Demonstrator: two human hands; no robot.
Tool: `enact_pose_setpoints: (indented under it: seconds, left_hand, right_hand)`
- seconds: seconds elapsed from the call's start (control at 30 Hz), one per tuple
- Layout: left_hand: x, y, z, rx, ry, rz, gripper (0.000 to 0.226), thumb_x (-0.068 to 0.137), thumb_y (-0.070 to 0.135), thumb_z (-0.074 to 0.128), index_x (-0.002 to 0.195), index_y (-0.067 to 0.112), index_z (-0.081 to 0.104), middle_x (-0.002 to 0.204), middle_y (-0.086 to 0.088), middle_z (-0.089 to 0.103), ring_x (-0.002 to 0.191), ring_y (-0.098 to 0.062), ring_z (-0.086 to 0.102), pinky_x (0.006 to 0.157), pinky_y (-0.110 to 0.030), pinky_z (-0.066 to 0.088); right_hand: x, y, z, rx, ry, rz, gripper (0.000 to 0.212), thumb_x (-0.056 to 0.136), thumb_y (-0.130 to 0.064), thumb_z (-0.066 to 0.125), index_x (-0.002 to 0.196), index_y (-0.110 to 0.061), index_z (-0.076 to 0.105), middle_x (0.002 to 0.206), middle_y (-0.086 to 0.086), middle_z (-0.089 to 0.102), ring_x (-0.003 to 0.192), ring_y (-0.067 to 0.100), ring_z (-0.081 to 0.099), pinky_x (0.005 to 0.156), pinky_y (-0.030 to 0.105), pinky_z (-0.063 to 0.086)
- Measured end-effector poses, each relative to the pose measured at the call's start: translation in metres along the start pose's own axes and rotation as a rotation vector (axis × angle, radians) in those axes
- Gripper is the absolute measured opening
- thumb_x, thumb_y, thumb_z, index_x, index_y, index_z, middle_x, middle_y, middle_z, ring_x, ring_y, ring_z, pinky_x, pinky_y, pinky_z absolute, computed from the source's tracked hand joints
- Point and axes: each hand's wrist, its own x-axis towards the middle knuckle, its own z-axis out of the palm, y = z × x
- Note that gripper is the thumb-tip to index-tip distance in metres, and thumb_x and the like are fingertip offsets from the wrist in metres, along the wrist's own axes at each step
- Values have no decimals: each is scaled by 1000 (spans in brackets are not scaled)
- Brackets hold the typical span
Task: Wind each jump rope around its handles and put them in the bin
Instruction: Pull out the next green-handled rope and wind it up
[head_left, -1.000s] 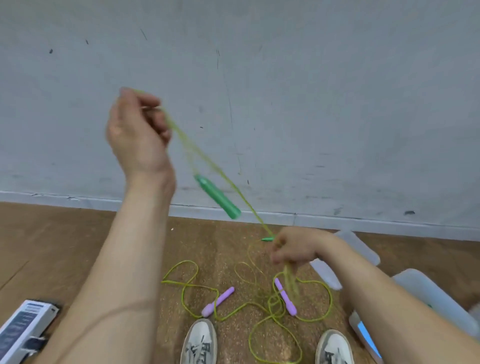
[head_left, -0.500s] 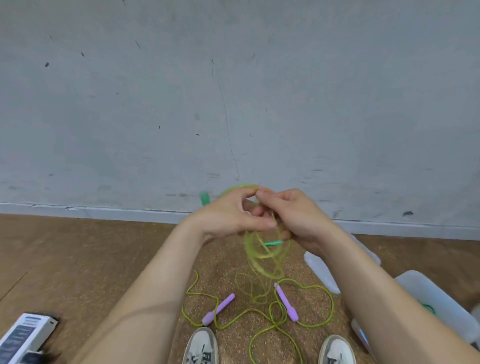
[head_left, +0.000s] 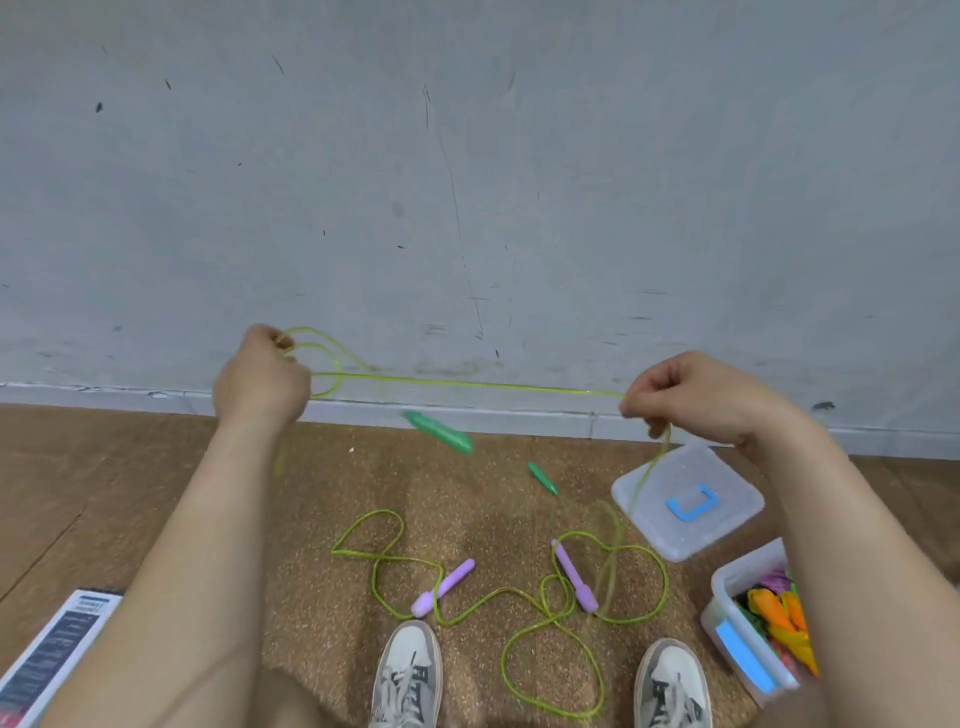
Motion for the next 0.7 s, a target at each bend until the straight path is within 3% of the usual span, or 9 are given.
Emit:
enact_pose_setpoints:
  seconds: [0.07,0.17,0.23,0.3,0.4,0.5,0.57,0.63,0.7]
  left_hand:
    - [2,-11,7,122,-86,1,39,91,10,47,130,17,44,120,-22,59,110,-41,55,86,-39,41]
    - [-11,4,18,148,-278,197,59,91,16,53,143,26,27,112,-21,62,97,-36,60,80,-37,44]
    - [-26,21,17,78,-515,321,75,85,23,67,144,37,23,94,-13,65,81,-27,63,73,-32,46]
    - [-44,34,15,6,-866,419,80,77,29,78,140,45,32,79,-3,61,69,-15,57,71,-27,44]
    - [-68,48,15,-156,-1296,534,73,71,25,79,133,42,43,84,-4,52,78,-11,52,75,-27,42]
    - [-87,65,17,-436,-1321,574,31,80,34,67,105,23,52,83,3,48,68,-3,44,62,-15,38]
    - [-96,74,17,-563,-1245,512,24,87,46,63,89,23,59,69,10,51,56,-2,38,51,-14,29]
    - [-94,77,17,-584,-1175,483,34,88,47,50,76,22,69,60,8,47,50,-1,33,47,-14,25]
    - [-87,75,14,-591,-1083,463,49,88,53,41,71,18,72,60,1,44,50,-5,31,47,-18,22]
  right_hand:
    - [-2,-3,0,408,57,-9,12,89,-11,64,79,-5,68,60,8,52,57,15,63,69,33,45]
    - [-6,-26,10,910,23,-59,13,96,-13,56,88,-9,65,59,3,53,55,15,65,54,24,53]
    - [-8,-41,23,989,-17,-74,14,98,-13,52,91,-9,63,59,3,59,55,19,68,47,22,53]
    - [-10,-52,38,945,-68,-64,14,101,-13,48,94,-9,60,61,4,64,55,21,69,46,23,55]
    - [-11,-60,56,880,-135,-79,10,101,-14,48,95,-11,54,65,8,66,57,23,70,47,24,56]
    - [-13,-68,67,864,-185,-146,4,98,-13,55,97,-9,56,65,11,64,51,19,66,44,24,54]
    - [-10,-70,74,796,-118,-219,3,93,-8,62,94,-6,63,66,14,61,42,12,57,41,20,47]
    - [-3,-66,76,589,35,-292,5,88,-9,67,92,-8,71,69,18,59,48,8,48,49,20,41]
    - [0,-61,72,444,90,-332,11,86,-12,69,95,-13,75,62,11,47,54,10,38,55,25,32]
